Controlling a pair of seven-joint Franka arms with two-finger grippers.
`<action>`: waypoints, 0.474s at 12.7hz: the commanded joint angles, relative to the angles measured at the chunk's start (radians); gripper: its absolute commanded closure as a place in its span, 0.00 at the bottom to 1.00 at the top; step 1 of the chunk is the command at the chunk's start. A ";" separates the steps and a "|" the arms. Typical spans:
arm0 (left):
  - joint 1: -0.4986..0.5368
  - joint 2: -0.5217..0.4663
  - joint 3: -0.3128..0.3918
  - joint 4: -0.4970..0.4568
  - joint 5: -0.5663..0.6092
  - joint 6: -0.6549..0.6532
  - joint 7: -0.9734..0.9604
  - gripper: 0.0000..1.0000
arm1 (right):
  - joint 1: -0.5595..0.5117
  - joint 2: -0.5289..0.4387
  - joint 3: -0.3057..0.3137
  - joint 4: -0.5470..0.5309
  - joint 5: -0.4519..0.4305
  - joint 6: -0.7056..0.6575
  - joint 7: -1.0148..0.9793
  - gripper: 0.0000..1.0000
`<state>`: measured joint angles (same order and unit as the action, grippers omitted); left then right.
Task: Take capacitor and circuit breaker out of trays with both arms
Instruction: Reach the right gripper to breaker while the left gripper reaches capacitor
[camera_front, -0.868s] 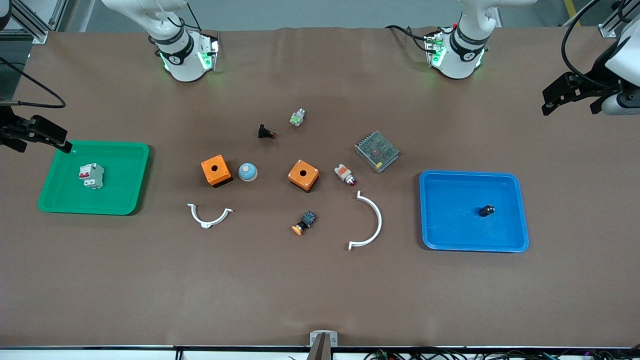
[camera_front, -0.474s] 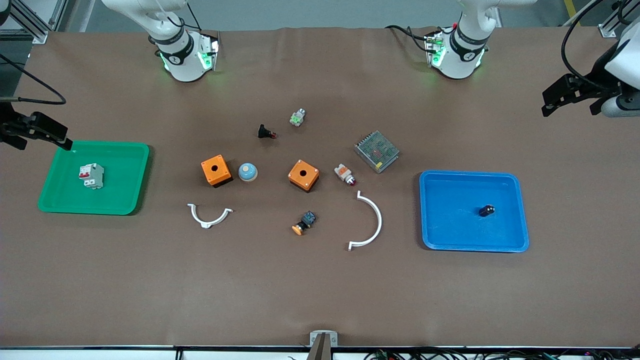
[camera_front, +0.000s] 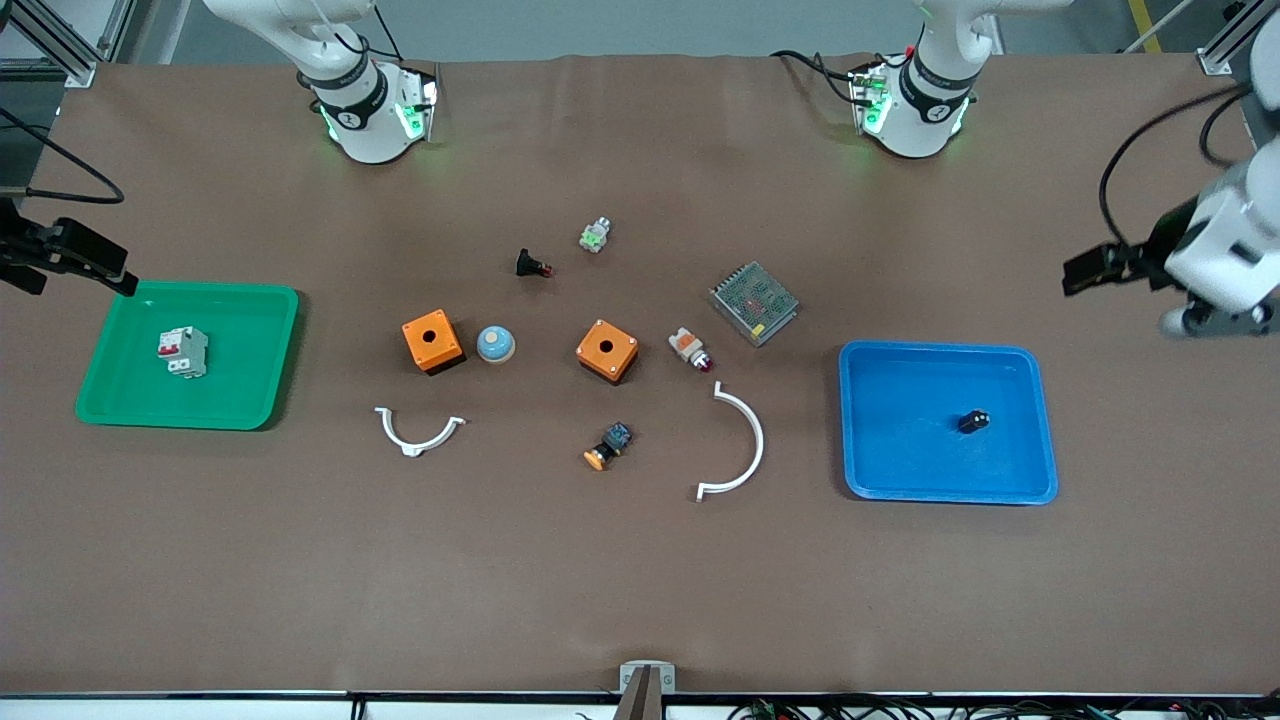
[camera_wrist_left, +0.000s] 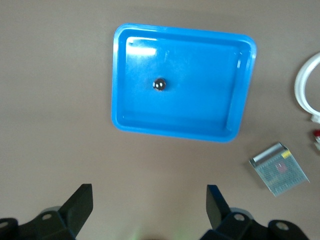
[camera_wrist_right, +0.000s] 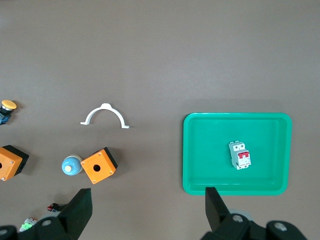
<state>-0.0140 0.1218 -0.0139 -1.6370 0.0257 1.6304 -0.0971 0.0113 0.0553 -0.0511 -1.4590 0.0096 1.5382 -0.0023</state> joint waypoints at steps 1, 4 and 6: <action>0.028 -0.001 -0.005 -0.208 0.002 0.258 -0.015 0.00 | -0.013 0.020 0.007 -0.003 0.015 0.003 0.004 0.00; 0.031 0.112 -0.004 -0.310 0.002 0.497 -0.015 0.01 | -0.019 0.084 0.007 -0.007 0.009 0.031 -0.005 0.00; 0.031 0.191 -0.006 -0.310 0.002 0.540 -0.015 0.14 | -0.017 0.139 0.007 -0.006 -0.020 0.031 -0.004 0.00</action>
<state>0.0150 0.2669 -0.0147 -1.9515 0.0256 2.1359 -0.0974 0.0100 0.1535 -0.0525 -1.4700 0.0055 1.5624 -0.0038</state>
